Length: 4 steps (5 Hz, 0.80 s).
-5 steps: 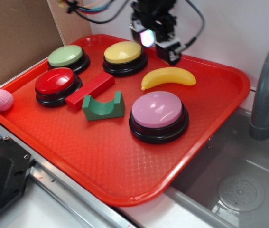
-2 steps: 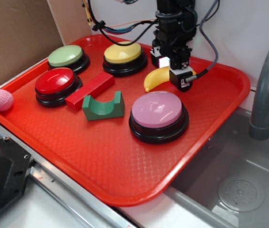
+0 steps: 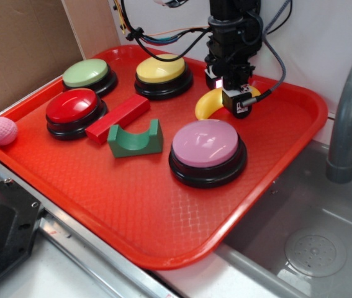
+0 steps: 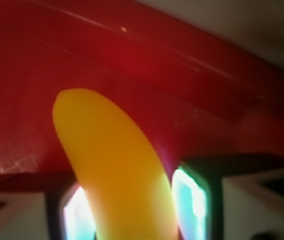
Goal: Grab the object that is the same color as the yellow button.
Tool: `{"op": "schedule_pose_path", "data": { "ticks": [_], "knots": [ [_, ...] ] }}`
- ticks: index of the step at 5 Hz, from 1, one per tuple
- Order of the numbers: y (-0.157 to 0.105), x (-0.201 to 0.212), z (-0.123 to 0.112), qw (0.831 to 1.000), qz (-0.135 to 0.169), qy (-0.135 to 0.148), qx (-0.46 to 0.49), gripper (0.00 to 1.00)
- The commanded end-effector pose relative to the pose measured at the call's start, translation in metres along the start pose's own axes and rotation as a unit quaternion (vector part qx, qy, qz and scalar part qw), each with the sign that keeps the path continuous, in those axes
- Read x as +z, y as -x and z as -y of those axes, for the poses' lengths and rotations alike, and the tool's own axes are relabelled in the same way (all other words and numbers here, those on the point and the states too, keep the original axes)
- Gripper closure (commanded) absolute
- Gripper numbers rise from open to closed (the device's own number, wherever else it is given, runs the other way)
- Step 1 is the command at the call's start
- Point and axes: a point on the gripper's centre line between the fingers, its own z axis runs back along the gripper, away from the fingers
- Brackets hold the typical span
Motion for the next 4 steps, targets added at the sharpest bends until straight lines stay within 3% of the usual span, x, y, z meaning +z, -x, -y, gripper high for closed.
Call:
{"op": "schedule_pose_path", "data": {
  "ticks": [1, 2, 3, 4],
  "knots": [
    [0.006, 0.051, 0.004, 0.998, 0.035, -0.041, 0.042, 1.0],
    [0.024, 0.087, 0.006, 0.992, 0.04, -0.071, 0.101, 1.0],
    [0.064, 0.117, 0.005, 0.974, 0.034, -0.106, 0.199, 1.0],
    [0.098, 0.131, 0.005, 0.961, 0.044, -0.094, 0.258, 1.0]
  ]
}}
